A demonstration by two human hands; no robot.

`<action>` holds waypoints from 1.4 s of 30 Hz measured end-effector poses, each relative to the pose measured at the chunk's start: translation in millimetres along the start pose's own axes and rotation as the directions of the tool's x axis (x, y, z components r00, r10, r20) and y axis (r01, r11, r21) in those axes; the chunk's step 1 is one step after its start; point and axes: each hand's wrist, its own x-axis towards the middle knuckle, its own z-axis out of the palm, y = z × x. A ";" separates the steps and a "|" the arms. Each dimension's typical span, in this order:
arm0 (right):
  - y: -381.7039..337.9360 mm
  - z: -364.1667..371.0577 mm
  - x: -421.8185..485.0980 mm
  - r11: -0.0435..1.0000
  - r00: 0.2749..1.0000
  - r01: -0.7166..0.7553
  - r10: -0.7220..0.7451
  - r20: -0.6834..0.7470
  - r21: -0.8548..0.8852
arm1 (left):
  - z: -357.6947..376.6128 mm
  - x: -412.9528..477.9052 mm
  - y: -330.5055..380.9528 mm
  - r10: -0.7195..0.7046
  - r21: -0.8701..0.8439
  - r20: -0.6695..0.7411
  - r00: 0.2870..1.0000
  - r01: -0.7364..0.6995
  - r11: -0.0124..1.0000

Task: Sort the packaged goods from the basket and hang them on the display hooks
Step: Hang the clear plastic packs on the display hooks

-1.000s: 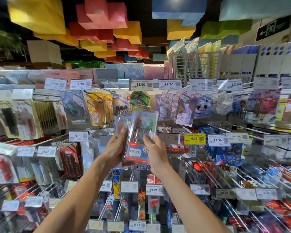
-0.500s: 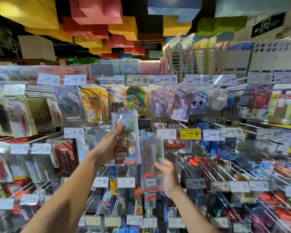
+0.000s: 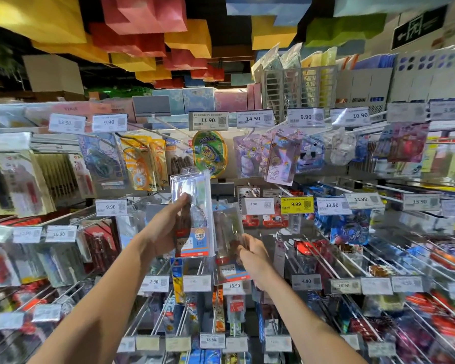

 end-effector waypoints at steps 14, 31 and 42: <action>18.5 17.7 13.0 0.998 0.997 -0.062 0.062 0.045 -0.003 | -7.5 7.9 -4.7 0.003 0.005 -0.006 1.000 -0.003 1.000; 14.1 34.4 79.8 0.873 0.966 -0.244 0.255 -0.031 -0.422 | -26.5 28.5 -16.3 0.042 0.025 0.014 0.999 -0.042 0.999; -26.8 33.6 16.5 0.979 0.916 0.102 -0.161 -0.366 -0.176 | -25.4 34.1 -26.3 0.152 -0.030 0.108 0.982 -0.150 0.988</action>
